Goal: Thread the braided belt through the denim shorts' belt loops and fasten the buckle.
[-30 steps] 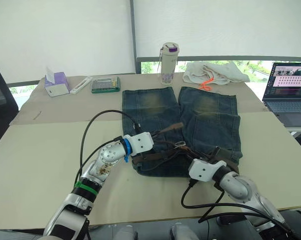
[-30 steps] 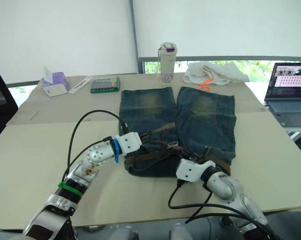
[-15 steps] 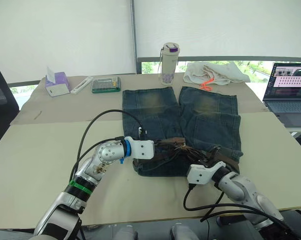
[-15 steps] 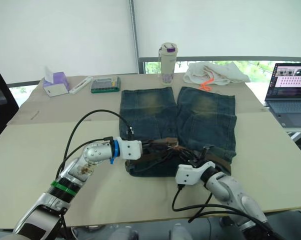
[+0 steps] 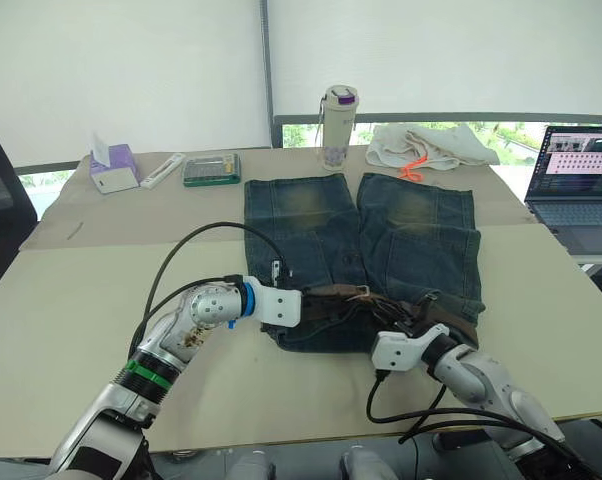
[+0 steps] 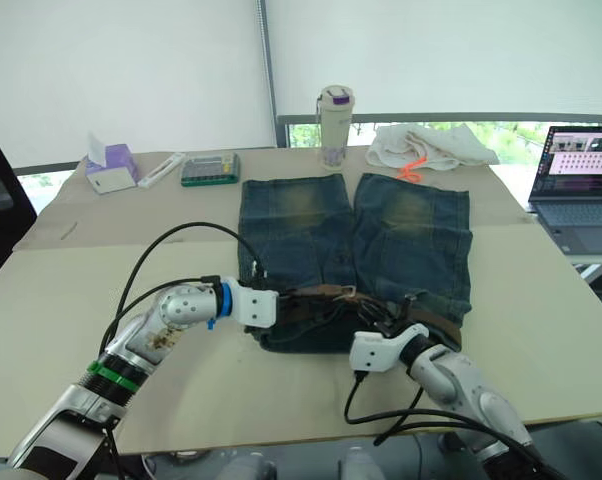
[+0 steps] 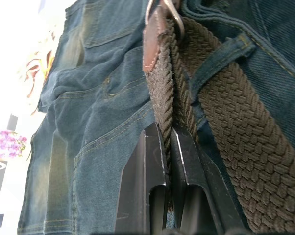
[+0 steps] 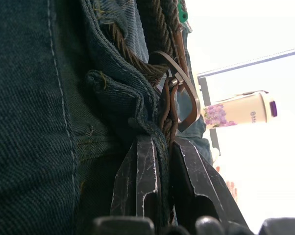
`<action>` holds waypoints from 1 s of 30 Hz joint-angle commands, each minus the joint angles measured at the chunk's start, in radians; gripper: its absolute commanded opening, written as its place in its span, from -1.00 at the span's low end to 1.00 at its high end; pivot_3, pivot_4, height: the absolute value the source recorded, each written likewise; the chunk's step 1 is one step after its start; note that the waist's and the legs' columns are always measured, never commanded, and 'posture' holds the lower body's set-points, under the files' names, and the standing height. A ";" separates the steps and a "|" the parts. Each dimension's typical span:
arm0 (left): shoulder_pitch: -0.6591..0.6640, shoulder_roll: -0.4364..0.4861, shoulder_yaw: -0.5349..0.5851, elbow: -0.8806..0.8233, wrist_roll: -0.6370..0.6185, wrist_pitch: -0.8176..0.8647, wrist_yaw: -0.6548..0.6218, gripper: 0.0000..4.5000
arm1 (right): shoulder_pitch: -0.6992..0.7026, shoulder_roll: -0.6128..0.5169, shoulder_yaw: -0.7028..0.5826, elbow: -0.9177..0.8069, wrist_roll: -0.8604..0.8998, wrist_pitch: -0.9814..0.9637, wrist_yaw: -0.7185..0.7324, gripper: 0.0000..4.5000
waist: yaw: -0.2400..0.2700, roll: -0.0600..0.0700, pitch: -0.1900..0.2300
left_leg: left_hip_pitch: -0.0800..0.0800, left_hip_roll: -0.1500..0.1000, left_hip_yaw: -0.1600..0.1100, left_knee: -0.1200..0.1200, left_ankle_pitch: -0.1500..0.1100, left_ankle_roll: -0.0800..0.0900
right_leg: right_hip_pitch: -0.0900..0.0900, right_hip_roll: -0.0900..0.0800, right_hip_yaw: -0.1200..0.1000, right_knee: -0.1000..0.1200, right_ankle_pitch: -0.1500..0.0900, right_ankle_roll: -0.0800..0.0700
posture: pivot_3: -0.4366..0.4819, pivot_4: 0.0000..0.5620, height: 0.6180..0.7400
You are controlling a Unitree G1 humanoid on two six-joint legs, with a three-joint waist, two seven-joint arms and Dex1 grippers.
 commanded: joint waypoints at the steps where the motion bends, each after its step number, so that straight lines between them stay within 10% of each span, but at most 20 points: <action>1: -0.045 0.022 -0.007 -0.010 0.043 -0.009 -0.005 -1.00 | -0.029 -0.017 -0.018 0.019 -0.062 -0.013 -0.066 -0.99 | 0.000 0.000 0.000 | 0.000 0.000 0.000 0.000 0.000 0.000 | 0.000 0.000 0.000 0.000 0.000 0.000 | -0.05 -0.47 1.00; 30: -0.175 -0.045 -0.070 0.106 0.152 -0.195 0.094 -1.00 | -0.076 -0.009 0.051 0.063 -0.256 -0.083 -0.268 -0.99 | -0.002 0.000 0.000 | 0.000 0.000 0.000 0.000 0.000 0.000 | 0.000 0.000 0.000 0.001 0.000 -0.001 | -0.05 -0.47 1.00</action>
